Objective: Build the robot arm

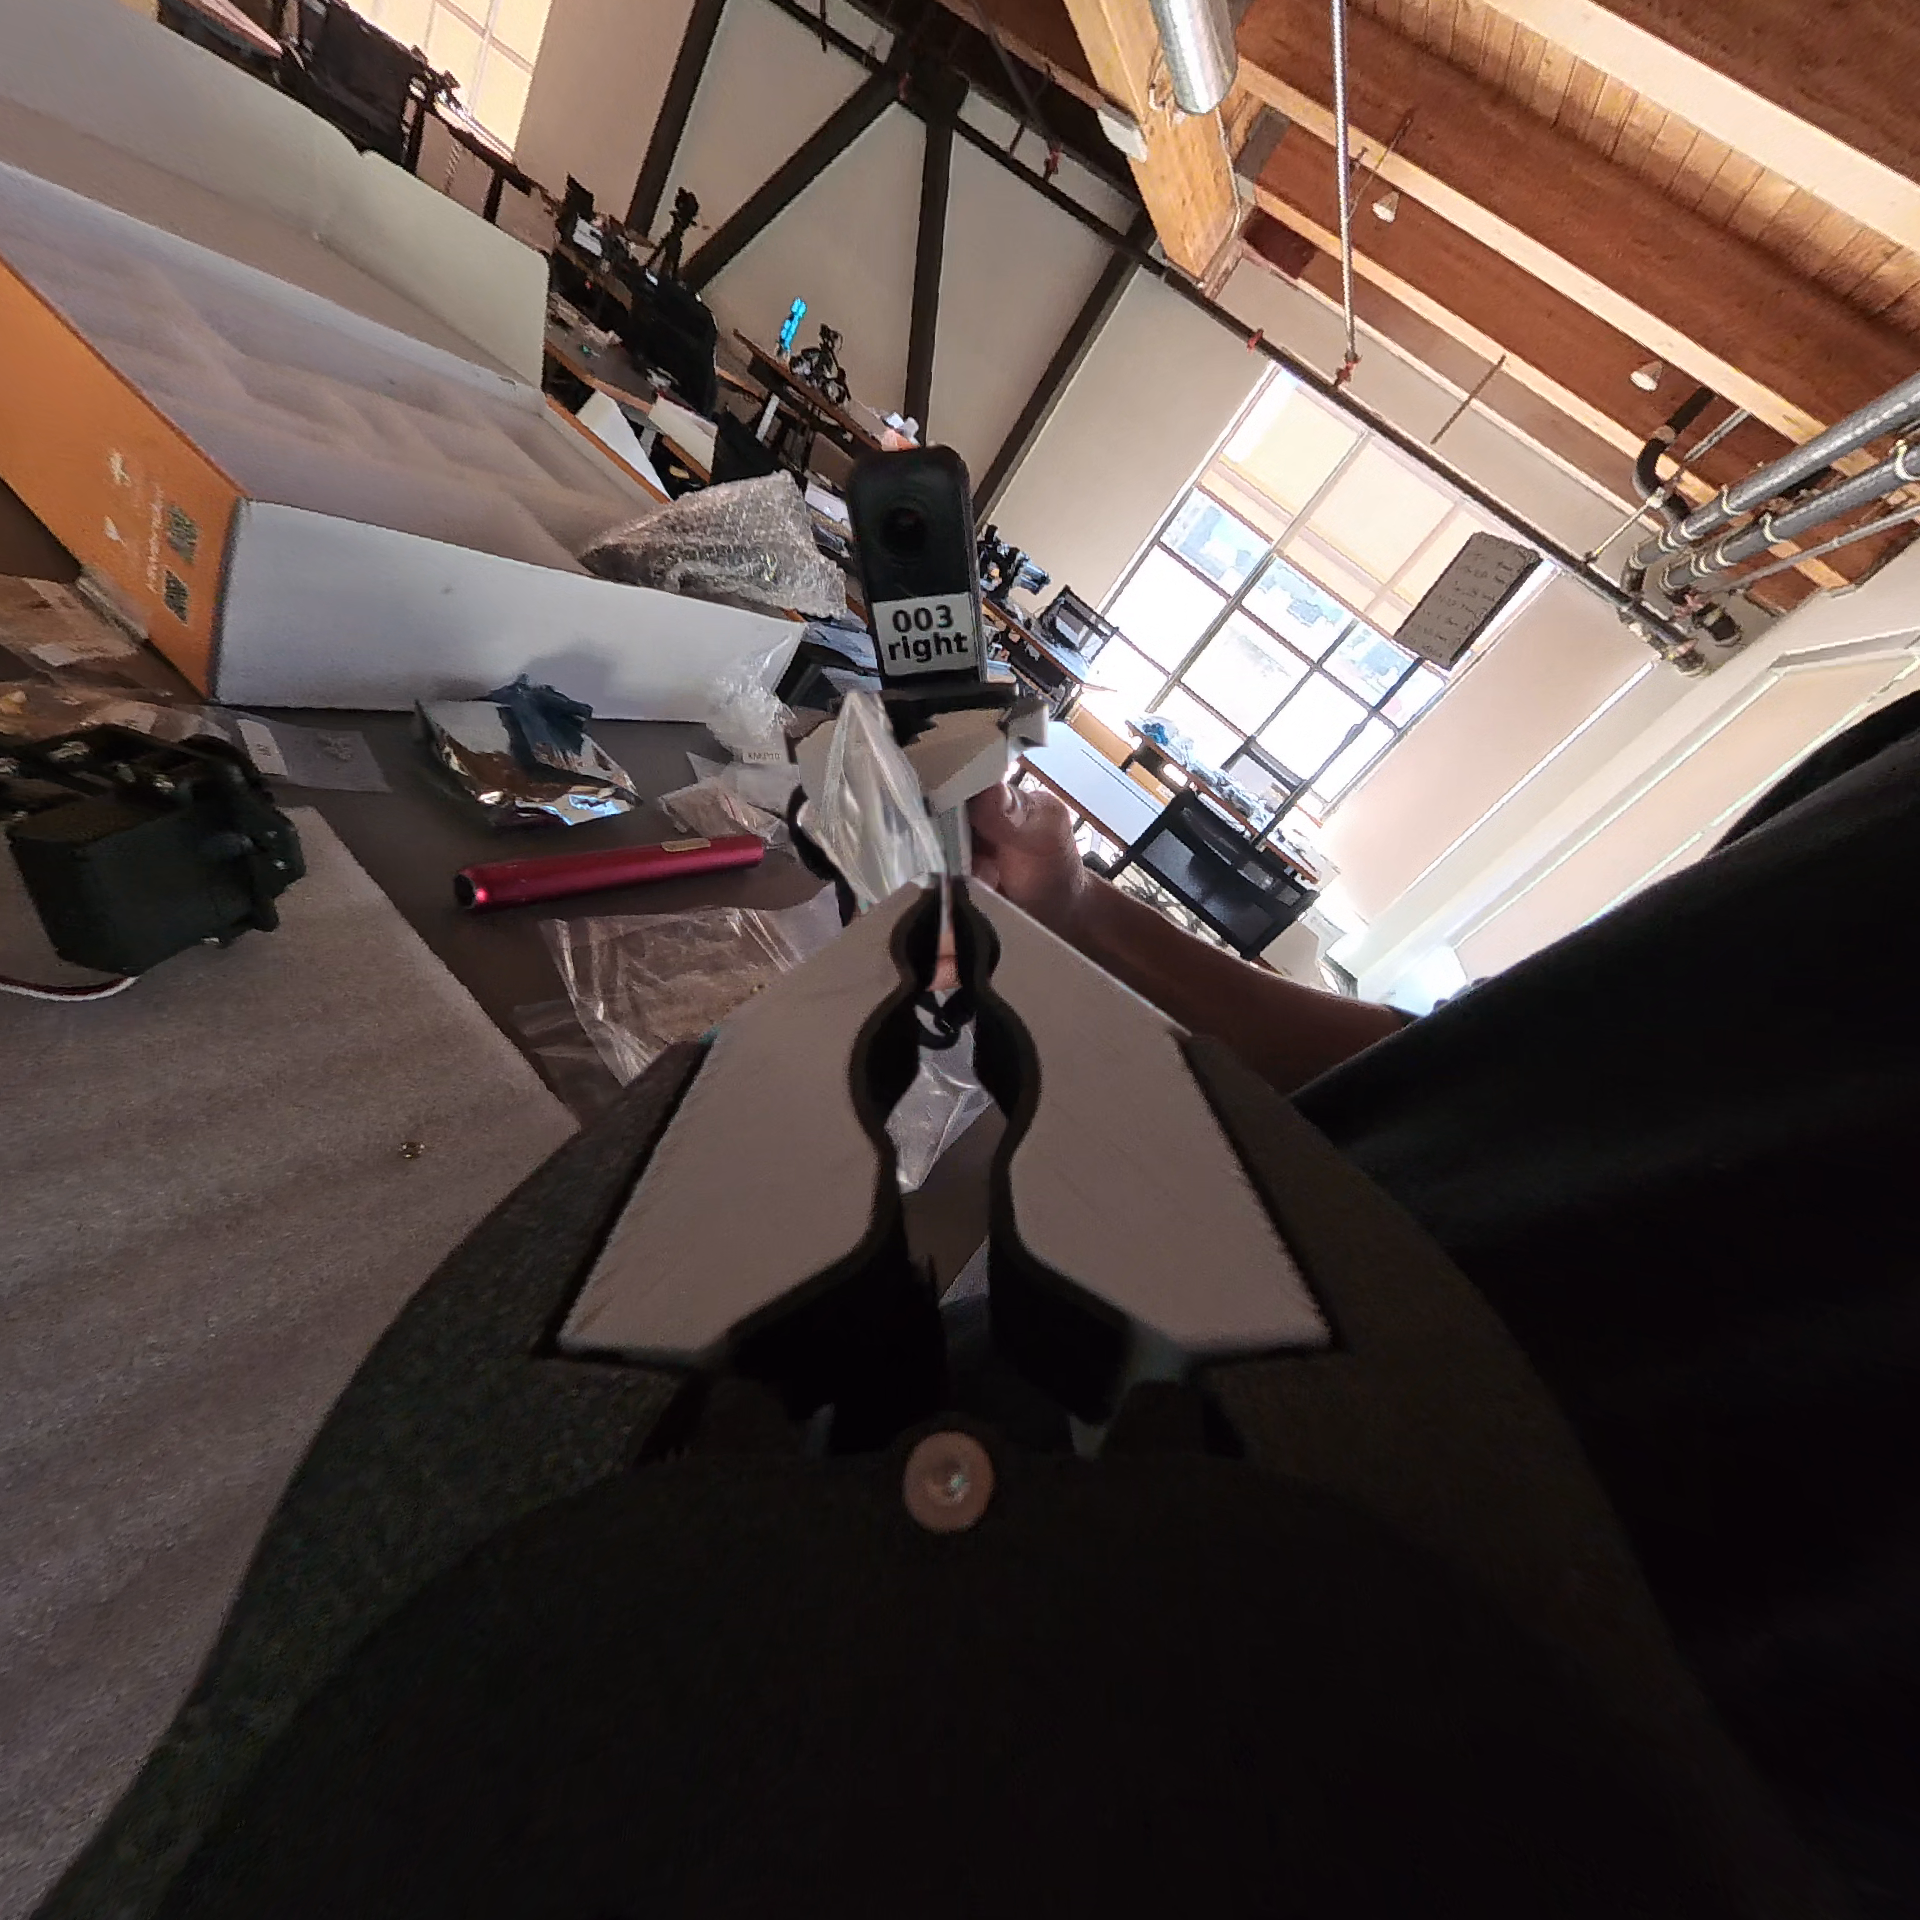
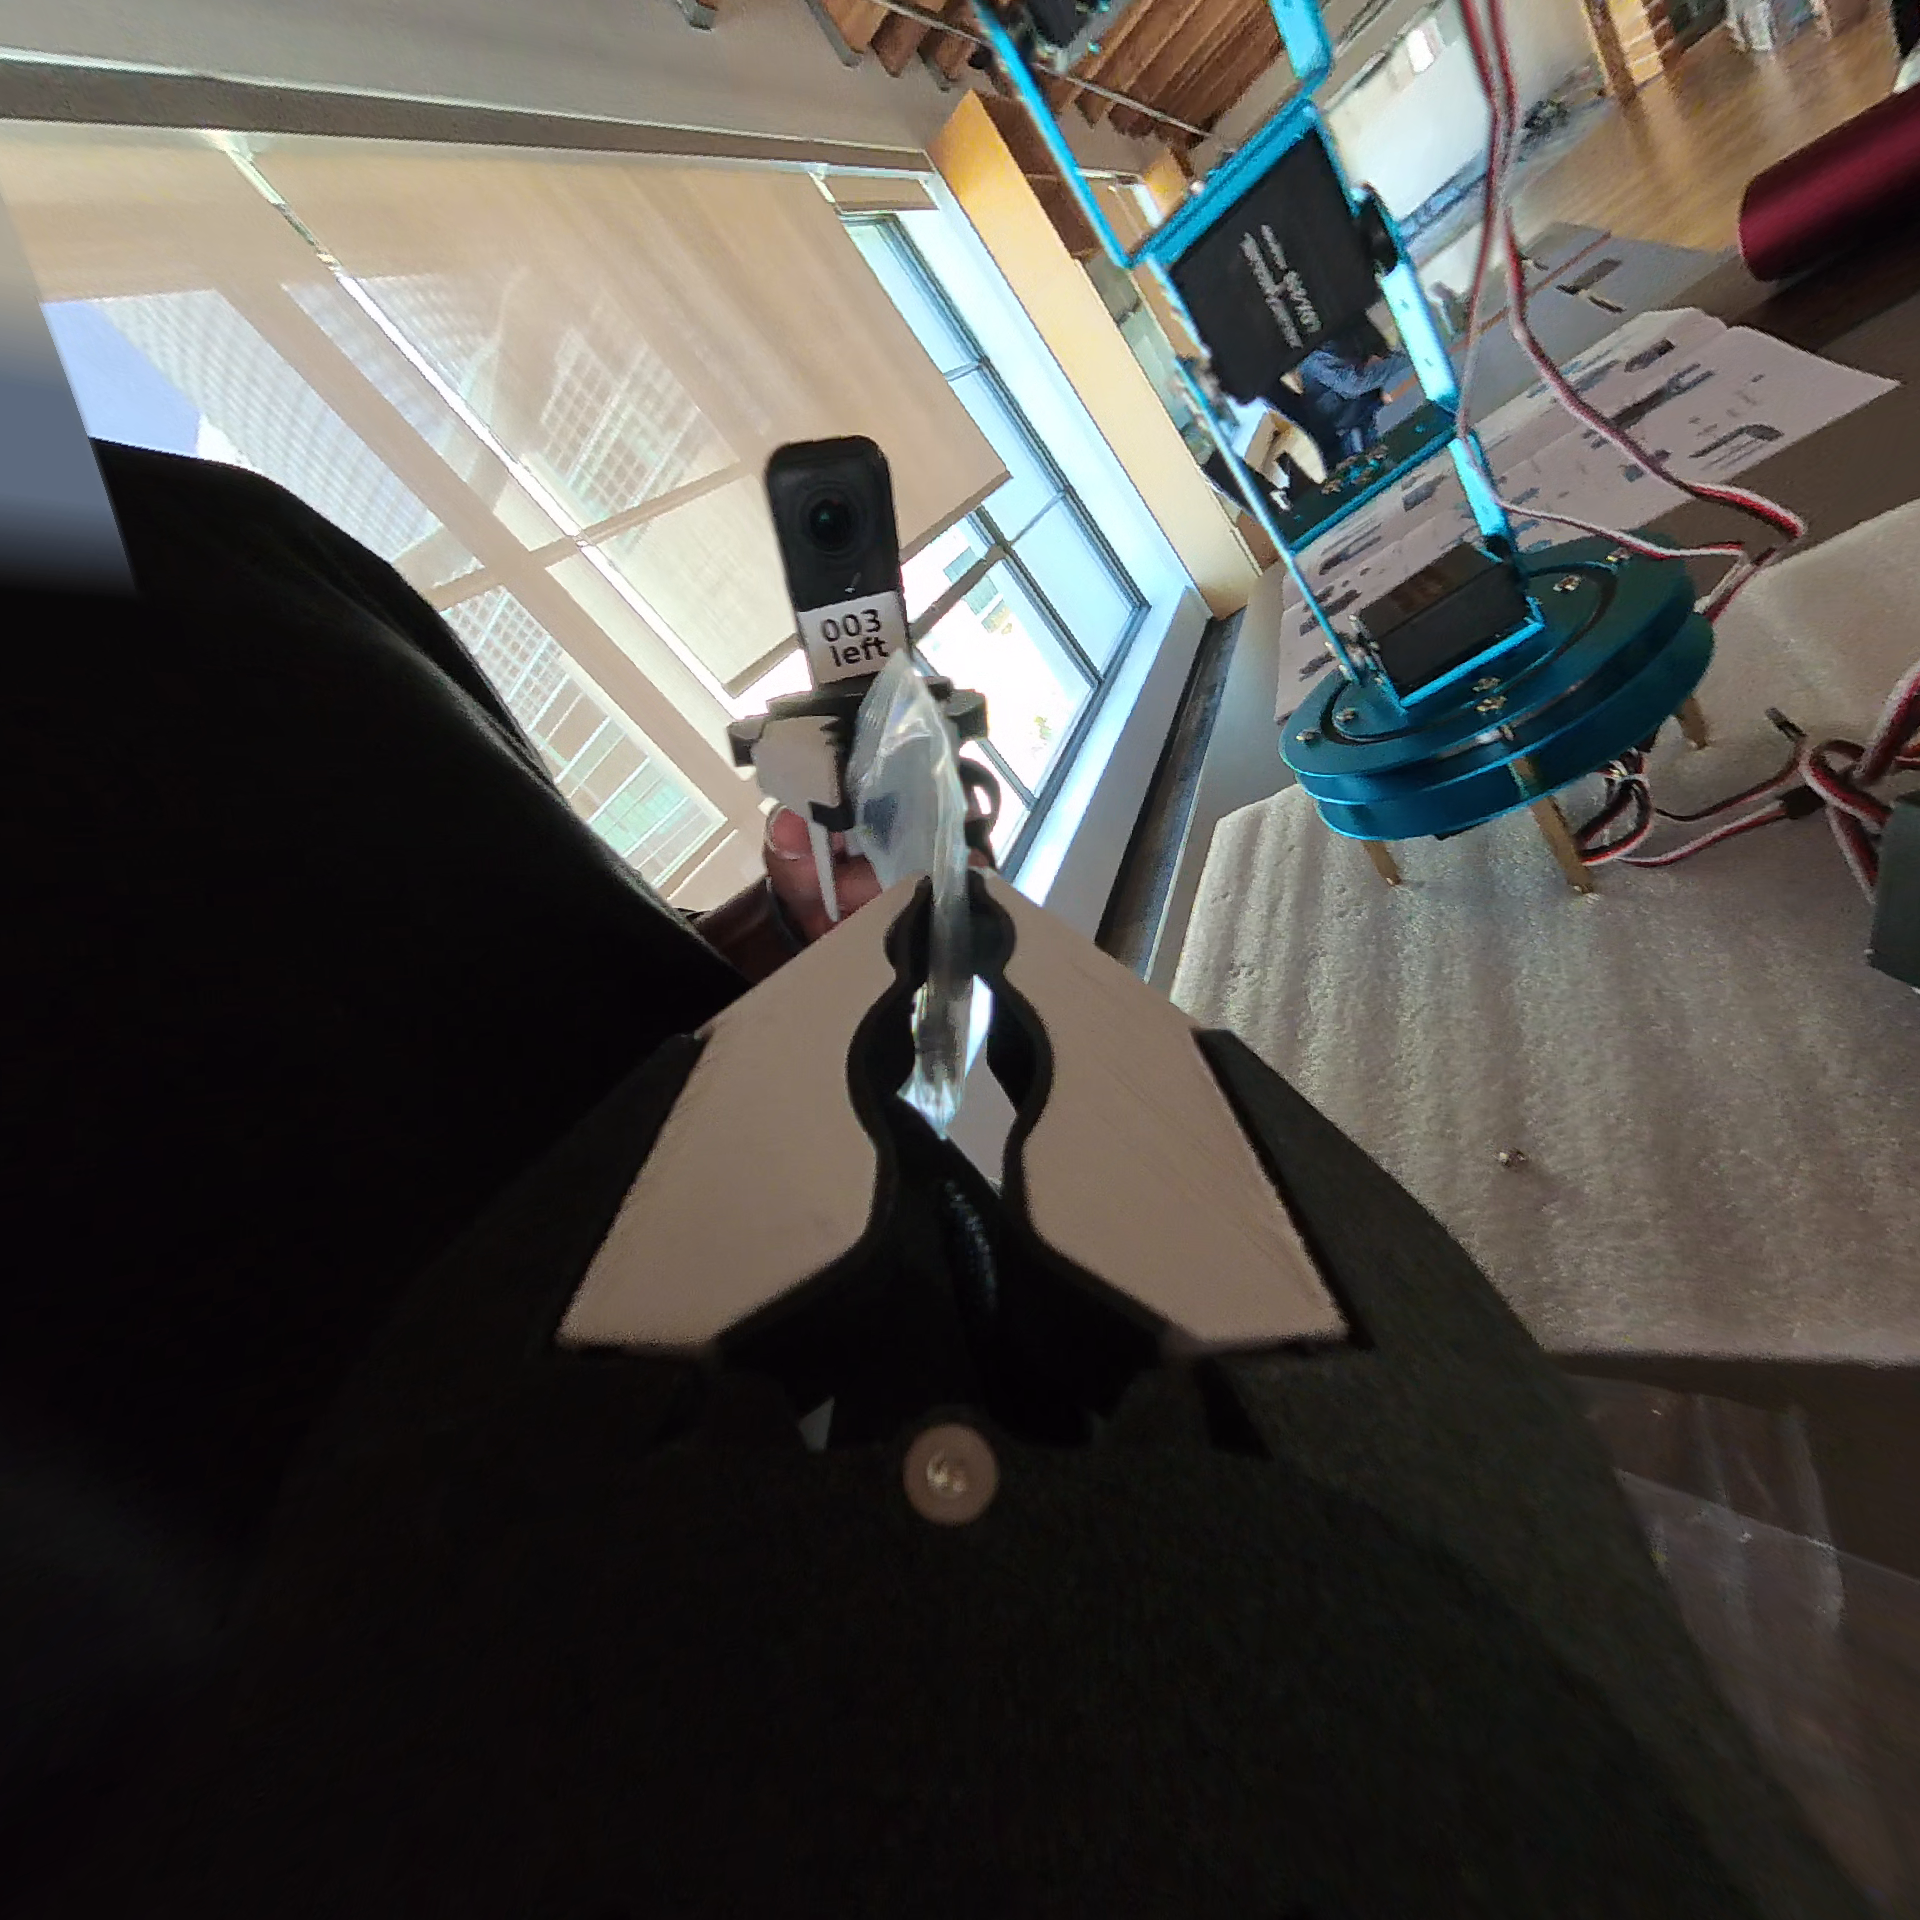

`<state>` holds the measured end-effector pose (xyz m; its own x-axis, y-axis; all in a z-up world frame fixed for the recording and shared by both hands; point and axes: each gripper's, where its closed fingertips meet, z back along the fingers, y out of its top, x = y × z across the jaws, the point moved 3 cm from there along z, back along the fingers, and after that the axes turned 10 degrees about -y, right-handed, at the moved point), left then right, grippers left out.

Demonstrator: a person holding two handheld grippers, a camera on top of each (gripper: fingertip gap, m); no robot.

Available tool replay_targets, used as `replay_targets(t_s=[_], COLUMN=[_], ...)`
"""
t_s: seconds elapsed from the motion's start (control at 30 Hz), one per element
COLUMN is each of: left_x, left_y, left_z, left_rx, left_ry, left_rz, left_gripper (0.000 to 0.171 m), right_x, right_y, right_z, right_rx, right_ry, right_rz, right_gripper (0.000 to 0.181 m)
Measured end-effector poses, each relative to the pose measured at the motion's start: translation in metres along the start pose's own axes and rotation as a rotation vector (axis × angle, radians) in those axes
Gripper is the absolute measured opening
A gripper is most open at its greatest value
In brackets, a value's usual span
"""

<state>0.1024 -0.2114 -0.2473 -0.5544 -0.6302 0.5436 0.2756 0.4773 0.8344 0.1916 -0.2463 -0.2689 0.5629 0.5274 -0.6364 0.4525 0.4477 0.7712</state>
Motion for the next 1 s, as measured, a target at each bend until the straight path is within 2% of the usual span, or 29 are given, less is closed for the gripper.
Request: replay_targets(t_s=[0.07, 0.27, 0.57, 0.8, 1.0], left_x=[0.001, 0.002, 0.005, 0.005, 0.002], left_y=[0.004, 0.02, 0.009, 0.0, -0.002], left_z=[0.003, 0.013, 0.003, -0.002, -0.006], left_rx=[0.022, 0.068, -0.072, -0.151, -0.169], left_ry=[-0.003, -0.001, 0.033, 0.016, 0.009], left_rz=[0.005, -0.025, -0.166, -0.17, -0.131], left_gripper=[0.015, 0.004, 0.0, 0.0, 0.008], right_x=[-0.006, -0.012, -0.014, -0.015, -0.014], right_y=[0.001, -0.001, -0.006, -0.006, -0.007], right_z=[0.002, 0.003, 0.001, -0.001, -0.003], right_rx=[0.009, -0.008, -0.025, -0.034, -0.055], right_ry=[0.038, 0.067, 0.098, 0.101, 0.072], right_rz=[-0.002, 0.011, -0.008, 0.003, 0.032], right_gripper=[0.005, 0.005, 0.005, 0.004, 0.004])
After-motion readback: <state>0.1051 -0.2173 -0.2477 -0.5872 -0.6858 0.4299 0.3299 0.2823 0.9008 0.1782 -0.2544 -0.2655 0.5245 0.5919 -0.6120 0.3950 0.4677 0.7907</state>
